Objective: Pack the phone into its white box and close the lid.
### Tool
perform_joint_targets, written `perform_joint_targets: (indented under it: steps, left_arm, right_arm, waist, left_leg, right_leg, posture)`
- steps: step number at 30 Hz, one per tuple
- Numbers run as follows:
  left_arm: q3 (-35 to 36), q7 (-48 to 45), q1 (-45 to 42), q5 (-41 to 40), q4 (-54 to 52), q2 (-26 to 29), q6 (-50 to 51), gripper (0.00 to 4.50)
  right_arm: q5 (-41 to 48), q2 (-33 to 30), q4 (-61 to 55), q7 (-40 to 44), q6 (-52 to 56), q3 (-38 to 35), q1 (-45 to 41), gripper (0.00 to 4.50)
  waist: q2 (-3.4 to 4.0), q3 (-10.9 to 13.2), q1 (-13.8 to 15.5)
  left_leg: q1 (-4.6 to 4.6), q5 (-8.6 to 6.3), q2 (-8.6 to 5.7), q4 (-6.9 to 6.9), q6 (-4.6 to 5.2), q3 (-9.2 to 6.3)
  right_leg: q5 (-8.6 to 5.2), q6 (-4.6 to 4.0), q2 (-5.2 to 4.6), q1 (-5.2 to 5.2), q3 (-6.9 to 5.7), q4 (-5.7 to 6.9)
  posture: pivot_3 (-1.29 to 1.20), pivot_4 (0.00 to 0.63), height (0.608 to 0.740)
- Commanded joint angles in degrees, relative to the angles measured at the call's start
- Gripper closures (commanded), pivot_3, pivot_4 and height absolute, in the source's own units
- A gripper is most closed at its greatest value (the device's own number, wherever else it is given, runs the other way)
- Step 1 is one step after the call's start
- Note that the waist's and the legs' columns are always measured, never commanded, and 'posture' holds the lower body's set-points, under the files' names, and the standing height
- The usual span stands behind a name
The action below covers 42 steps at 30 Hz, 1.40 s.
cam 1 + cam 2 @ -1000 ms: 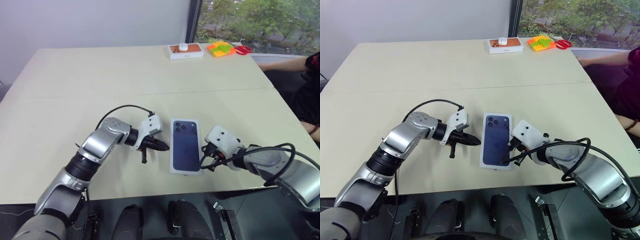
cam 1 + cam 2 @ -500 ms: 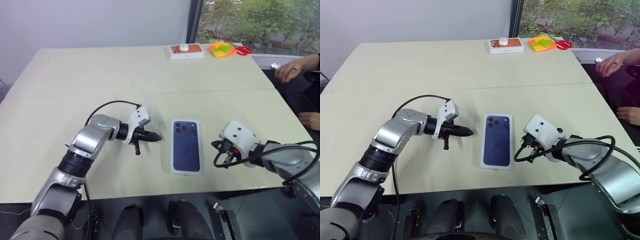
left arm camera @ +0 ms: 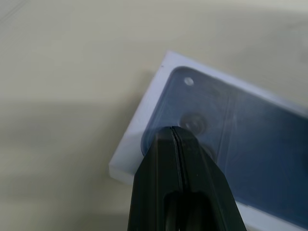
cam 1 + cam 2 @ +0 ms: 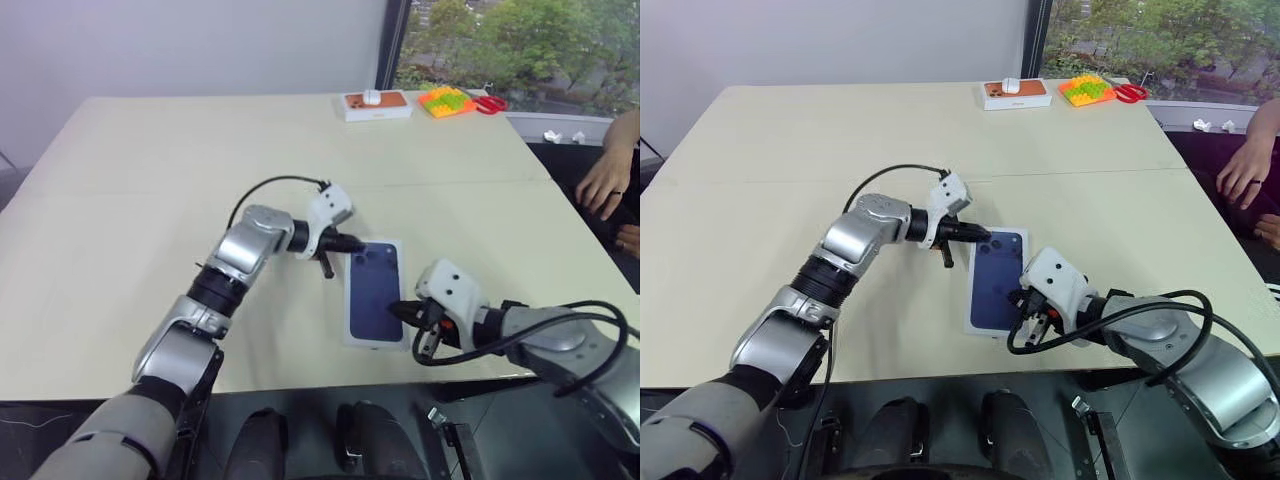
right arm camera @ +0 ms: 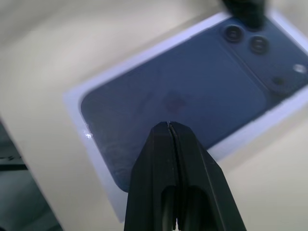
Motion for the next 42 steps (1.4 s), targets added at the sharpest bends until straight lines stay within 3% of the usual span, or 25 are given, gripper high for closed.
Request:
perform_joint_targets:
  steps: [1,11,17,22,26,30,33,42]
  left_arm:
    - [-1.4,1.7,-0.2,2.6,1.0,-0.9,-0.3,4.50]
    - [0.1,1.3,3.0,1.8,-2.1,-1.2,2.6,4.50]
    - [12.8,2.2,3.3,-6.6,-6.9,-0.2,1.2,4.50]
    - [21.9,3.7,5.9,-11.0,-12.4,6.4,0.8,4.50]
    - [31.1,6.1,11.5,-14.8,-14.5,11.5,1.3,4.50]
    - [34.7,6.7,21.8,-14.6,-17.5,16.9,0.2,4.50]
    - [36.2,8.5,28.1,-14.7,-19.2,18.0,-1.3,4.50]
    - [37.4,9.3,37.3,-16.9,-25.8,19.2,-2.7,4.50]
  right_arm:
    - [-0.8,0.7,-0.7,-2.1,2.2,0.6,0.0,4.46]
    - [-1.6,1.0,-0.1,-2.6,3.8,2.8,2.1,4.46]
    - [-3.0,4.3,0.4,-4.2,-1.2,-3.0,-0.3,4.46]
    - [-7.7,5.1,3.8,-4.0,-12.8,-9.6,1.1,4.46]
    - [-5.9,5.9,9.7,-1.1,-15.8,-16.1,1.9,4.46]
    - [-5.4,7.8,19.2,-0.3,-18.8,-22.0,1.7,4.46]
    - [-7.2,8.1,25.0,0.1,-22.2,-22.7,2.3,4.46]
    - [-5.8,9.0,27.7,4.4,-26.0,-21.3,1.9,4.46]
  waist:
    - [0.00,0.0,0.2]
    - [0.00,-0.1,0.2]
    - [0.00,-0.1,-0.2]
    - [0.01,-0.1,-0.4]
    - [0.02,-0.1,-0.3]
    - [0.02,-0.1,-0.3]
    - [0.02,-0.1,0.0]
    - [0.04,-0.1,0.1]
  left_leg:
    - [-0.01,0.00,0.00,0.00,0.00,0.00]
    - [0.04,0.00,-0.01,0.03,0.01,0.00]
    - [0.02,0.00,0.02,0.03,0.01,-0.02]
    - [0.02,0.00,0.04,0.00,0.00,-0.01]
    - [0.04,0.00,0.05,-0.01,0.00,0.02]
    - [0.04,0.00,0.08,-0.01,0.00,0.05]
    - [0.05,0.00,0.10,-0.01,0.00,0.07]
    - [0.04,-0.01,0.10,-0.02,0.00,0.10]
  right_leg:
    - [0.00,0.00,-0.01,0.00,0.00,0.00]
    - [-0.01,0.02,-0.04,0.08,0.00,-0.02]
    - [-0.01,0.02,-0.02,0.05,-0.01,-0.01]
    - [0.00,0.03,-0.02,0.01,0.00,-0.01]
    - [-0.01,0.03,-0.07,0.02,0.00,-0.01]
    - [0.00,0.03,-0.15,0.02,0.02,-0.02]
    - [0.00,0.03,-0.18,0.04,0.02,-0.02]
    - [0.00,0.03,-0.25,0.04,0.04,-0.04]
  posture:
    - [0.00,0.150,0.740]
    - [0.00,0.150,0.740]
    - [0.00,0.150,0.740]
    - [0.00,0.150,0.740]
    - [0.00,0.150,0.740]
    - [0.00,0.150,0.740]
    - [0.00,0.150,0.740]
    - [0.00,0.150,0.740]
